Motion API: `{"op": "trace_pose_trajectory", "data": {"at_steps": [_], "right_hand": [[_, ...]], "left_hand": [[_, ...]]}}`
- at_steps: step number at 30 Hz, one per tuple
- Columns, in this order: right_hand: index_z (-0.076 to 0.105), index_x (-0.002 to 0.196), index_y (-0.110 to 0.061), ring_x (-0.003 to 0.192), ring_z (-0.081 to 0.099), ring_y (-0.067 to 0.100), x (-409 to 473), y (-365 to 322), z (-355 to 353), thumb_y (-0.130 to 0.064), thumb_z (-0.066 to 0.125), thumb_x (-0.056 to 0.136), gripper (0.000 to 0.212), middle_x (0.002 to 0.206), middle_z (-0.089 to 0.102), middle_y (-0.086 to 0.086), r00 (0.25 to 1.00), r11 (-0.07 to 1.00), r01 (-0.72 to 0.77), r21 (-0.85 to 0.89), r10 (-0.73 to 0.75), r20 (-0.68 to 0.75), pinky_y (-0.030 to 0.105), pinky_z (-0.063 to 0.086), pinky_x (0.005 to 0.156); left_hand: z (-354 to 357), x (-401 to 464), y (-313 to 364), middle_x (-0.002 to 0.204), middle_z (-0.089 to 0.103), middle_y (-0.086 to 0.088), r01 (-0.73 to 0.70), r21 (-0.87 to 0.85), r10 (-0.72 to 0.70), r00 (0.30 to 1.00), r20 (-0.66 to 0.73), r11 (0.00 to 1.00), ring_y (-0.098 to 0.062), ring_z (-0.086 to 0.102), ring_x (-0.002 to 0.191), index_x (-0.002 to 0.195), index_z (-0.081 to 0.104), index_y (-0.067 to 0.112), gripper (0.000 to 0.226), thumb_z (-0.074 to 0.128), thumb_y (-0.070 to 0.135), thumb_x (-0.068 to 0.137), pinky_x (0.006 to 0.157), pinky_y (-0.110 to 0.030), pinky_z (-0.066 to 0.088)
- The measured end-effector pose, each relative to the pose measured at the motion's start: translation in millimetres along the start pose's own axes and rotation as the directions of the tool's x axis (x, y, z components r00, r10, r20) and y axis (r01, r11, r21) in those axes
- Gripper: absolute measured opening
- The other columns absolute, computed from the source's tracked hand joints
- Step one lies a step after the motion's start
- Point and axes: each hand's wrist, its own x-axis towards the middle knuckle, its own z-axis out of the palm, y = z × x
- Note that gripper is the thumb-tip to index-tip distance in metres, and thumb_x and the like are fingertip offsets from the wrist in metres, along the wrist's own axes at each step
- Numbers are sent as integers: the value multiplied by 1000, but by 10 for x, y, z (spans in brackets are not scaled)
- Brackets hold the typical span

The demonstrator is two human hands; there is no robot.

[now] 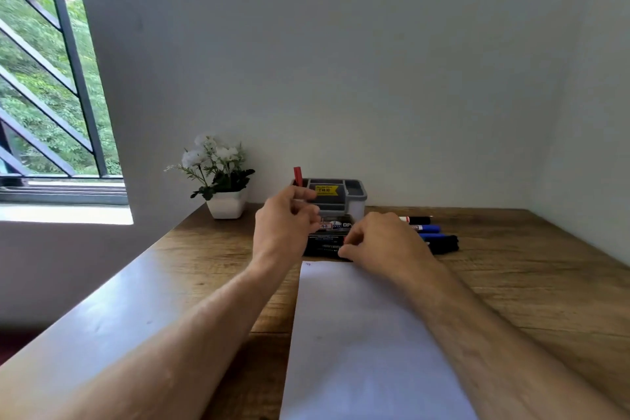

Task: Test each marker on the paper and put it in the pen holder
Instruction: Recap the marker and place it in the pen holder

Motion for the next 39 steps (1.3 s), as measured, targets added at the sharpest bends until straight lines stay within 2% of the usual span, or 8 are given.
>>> {"op": "trace_pose_trajectory", "data": {"at_steps": [8, 17, 23, 27, 29, 32, 35, 39], "right_hand": [[73, 101, -28, 95, 64, 15, 81, 46, 104, -34, 72, 86, 17, 104, 71, -3, 1000, 996, -5, -86, 6, 14, 41, 55, 91], [67, 82, -30, 82, 62, 8, 21, 79, -18, -28, 74, 80, 8, 88, 68, -8, 999, 998, 31, 57, -29, -37, 30, 55, 78], [66, 110, -27, 81, 59, 5, 42, 103, -1, -21, 70, 88, 24, 89, 61, -10, 994, 945, 87, 316, -60, -94, 19, 46, 66], [66, 111, -15, 67, 64, 11, 73, 54, 2, -19, 66, 93, 18, 84, 67, 0, 997, 733, -5, 680, 57, -54, 23, 51, 53], [67, 104, -11, 59, 64, 16, 63, 11, -27, -17, 66, 94, 12, 82, 69, 9, 997, 508, -55, 860, 77, 19, 30, 54, 52], [66, 98, -10, 53, 63, 17, 30, -30, -75, -14, 65, 95, 6, 68, 61, 5, 996, 262, -61, 963, 73, 44, 28, 54, 47], [65, 97, -12, 53, 67, 19, -2, -29, -122, -13, 64, 95, 3, 64, 62, 6, 996, 140, -62, 988, 79, 52, 25, 53, 43], [67, 98, -14, 58, 71, 22, -19, -1, -167, -12, 65, 93, 6, 72, 69, 9, 996, 85, -71, 994, 52, 67, 24, 53, 43]], "left_hand": [[-63, 48, -132, 91, 75, -1, 47, -78, -47, 999, -8, 996, -10, 74, 82, 97, 70, 21, 15, 71, 8, 90, 75, -30, 62], [-102, -38, -20, 90, 74, -3, -43, -178, 29, 996, -80, 983, -13, 73, 80, 98, 68, 19, 15, 69, 7, 91, 72, -24, 58], [-89, -105, 33, 91, 73, -2, -137, -215, 105, 982, -156, 967, -14, 72, 84, 96, 66, 24, 17, 68, 8, 92, 75, -23, 58], [-52, -117, 32, 93, 69, 8, -162, -71, 150, 977, -148, 984, 0, 63, 80, 104, 67, 25, 12, 62, 18, 96, 69, -15, 49], [-28, -123, -1, 97, 68, 8, -94, -54, 94, 996, 3, 994, 0, 62, 85, 111, 67, 24, 16, 58, 26, 99, 71, -17, 51], [15, -148, -45, 93, 72, 3, 3, -50, 7, 980, 200, 999, -9, 64, 86, 104, 72, 24, 22, 55, 37, 99, 81, -31, 55], [28, -141, -45, 91, 74, -7, 110, -182, -60, 964, 260, 977, -15, 68, 83, 100, 74, 16, 21, 58, 30, 98, 79, -29, 58], [-46, -120, -3, 87, 72, -10, 248, -394, -113, 935, 336, 885, -15, 70, 76, 104, 71, 8, 13, 63, 10, 93, 72, -26, 59]]}}
